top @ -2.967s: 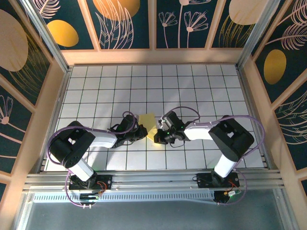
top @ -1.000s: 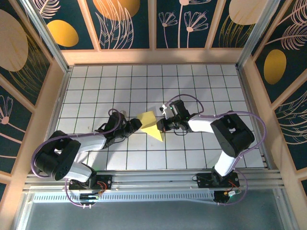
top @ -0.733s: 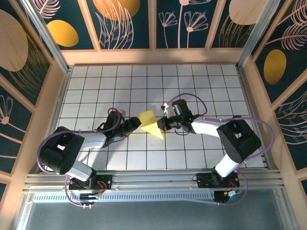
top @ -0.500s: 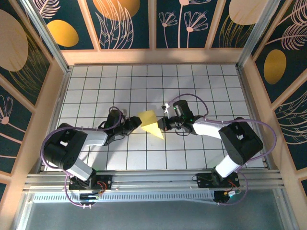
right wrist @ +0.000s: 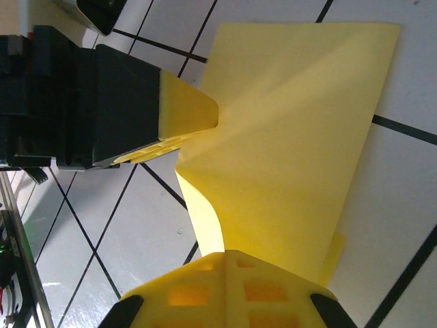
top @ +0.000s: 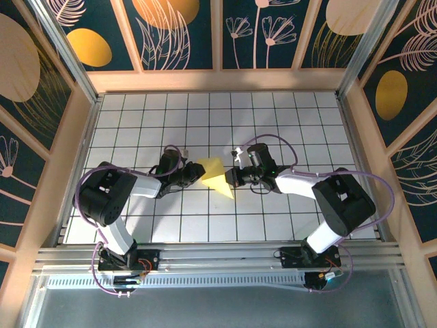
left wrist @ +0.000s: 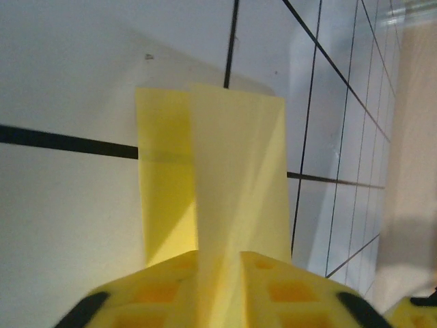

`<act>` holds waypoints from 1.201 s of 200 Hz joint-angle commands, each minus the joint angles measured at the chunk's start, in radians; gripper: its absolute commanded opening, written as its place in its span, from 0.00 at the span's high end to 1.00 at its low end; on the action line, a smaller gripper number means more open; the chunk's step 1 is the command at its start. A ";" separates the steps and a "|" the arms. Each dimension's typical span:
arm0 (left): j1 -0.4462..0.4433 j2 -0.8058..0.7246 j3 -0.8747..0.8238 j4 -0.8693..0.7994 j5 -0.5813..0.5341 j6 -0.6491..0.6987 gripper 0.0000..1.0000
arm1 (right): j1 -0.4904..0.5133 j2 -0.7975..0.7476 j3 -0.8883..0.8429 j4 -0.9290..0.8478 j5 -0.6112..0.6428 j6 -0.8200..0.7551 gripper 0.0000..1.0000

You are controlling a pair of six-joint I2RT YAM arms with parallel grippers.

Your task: Fold a paper plane with a square sheet of paper (fold left side to right side)

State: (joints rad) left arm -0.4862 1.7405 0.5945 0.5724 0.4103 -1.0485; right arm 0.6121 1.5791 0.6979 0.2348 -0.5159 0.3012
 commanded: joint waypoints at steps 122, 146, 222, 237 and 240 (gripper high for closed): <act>-0.014 -0.118 0.013 -0.053 0.018 -0.008 1.00 | 0.398 -0.119 0.157 -0.483 0.818 0.078 0.49; -0.015 -0.113 0.023 -0.068 0.016 -0.005 1.00 | 0.473 -0.011 0.210 -0.520 0.903 0.107 0.48; -0.015 -0.110 0.037 -0.089 0.016 0.000 1.00 | 0.533 0.198 0.336 -0.578 1.037 0.122 0.53; -0.015 -0.110 0.037 -0.092 0.014 0.001 1.00 | 0.533 0.213 0.343 -0.583 1.047 0.120 0.55; -0.015 -0.110 0.037 -0.091 0.015 0.001 1.00 | 0.534 0.216 0.342 -0.584 1.050 0.119 0.55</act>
State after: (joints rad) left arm -0.4969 1.6402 0.6102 0.4992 0.4118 -1.0485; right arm 1.1389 1.7687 1.0134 -0.3092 0.4541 0.4004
